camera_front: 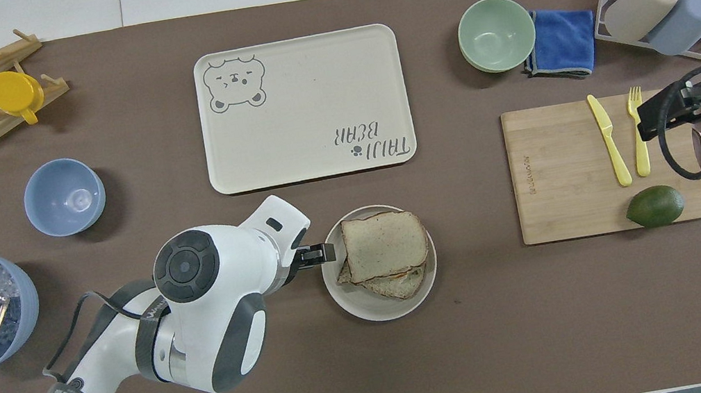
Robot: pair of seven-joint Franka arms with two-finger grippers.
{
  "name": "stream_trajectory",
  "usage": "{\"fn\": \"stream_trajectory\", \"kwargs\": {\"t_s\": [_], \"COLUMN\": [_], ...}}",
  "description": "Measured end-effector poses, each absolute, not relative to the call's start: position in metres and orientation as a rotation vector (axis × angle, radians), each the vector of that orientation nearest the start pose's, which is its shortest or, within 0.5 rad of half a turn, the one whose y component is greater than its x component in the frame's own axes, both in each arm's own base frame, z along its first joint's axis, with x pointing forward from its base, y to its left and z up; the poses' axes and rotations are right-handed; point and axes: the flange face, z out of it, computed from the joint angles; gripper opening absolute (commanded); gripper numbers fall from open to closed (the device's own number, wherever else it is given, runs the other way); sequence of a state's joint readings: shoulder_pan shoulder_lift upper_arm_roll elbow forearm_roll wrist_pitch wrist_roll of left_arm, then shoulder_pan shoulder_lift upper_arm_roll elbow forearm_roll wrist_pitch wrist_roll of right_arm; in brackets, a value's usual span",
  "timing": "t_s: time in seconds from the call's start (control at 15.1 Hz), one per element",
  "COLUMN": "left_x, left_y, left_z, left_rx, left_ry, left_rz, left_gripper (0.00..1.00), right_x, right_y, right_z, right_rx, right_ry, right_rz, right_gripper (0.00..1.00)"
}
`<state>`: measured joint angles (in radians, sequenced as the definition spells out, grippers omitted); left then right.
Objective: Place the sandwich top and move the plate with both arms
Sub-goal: 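Reach the left gripper to the rim of the white plate, then grip the plate rim with the left gripper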
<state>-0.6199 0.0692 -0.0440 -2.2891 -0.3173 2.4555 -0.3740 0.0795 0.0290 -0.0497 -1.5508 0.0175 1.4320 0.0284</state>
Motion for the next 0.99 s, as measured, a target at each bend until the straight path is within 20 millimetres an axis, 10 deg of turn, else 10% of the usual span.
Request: {"fn": "stream_trajectory", "kwargs": {"t_s": [0.66,0.99], "left_x": [0.409,0.408], "left_y": [-0.341,-0.343], "left_z": [0.309,0.305], "left_rx": [-3.389,-3.394], "left_ry": [0.075,0.061], "left_rz": [0.058,0.066], "left_gripper": [0.57,0.30], "right_x": [0.541,0.542], "right_y": [-0.020,-0.016], "right_z": [0.613,0.613], "right_rx": [-3.112,-3.114], "right_ry": [0.057,0.047], "right_rz": [0.245,0.234], "right_gripper": [1.00,1.00]}}
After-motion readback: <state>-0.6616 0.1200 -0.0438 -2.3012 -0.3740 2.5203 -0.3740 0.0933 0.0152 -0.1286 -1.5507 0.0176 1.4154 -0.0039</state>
